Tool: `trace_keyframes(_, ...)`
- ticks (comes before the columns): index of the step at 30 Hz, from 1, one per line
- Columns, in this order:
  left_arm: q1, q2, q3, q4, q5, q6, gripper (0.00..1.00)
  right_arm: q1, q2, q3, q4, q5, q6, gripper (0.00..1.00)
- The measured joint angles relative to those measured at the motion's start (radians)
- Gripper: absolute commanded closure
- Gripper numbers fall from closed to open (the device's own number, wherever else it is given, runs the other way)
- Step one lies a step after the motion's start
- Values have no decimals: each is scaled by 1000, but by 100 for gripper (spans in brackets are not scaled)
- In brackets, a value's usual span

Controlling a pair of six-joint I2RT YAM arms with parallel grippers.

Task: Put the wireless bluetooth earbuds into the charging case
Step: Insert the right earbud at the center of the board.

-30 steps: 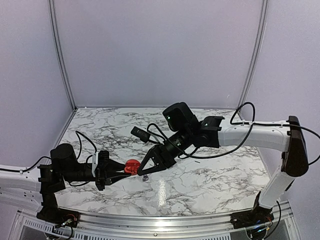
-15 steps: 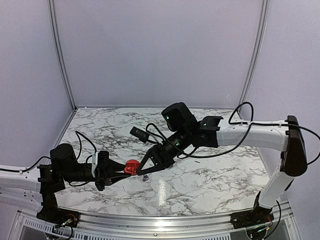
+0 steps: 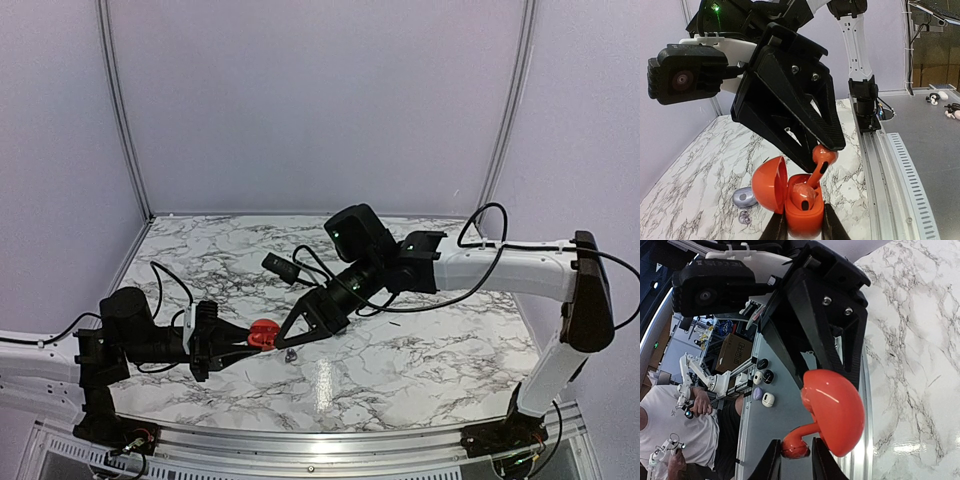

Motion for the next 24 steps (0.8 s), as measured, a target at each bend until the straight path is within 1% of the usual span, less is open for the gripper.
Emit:
trace_keyframes(16,1,0,5,-11,-8,-23,100,-1,0,39,-73,76,-5,77)
trace_keyframes(24,1,3,5,-3,-39,-71,100,-3,-15,51,-92,118,-22,61)
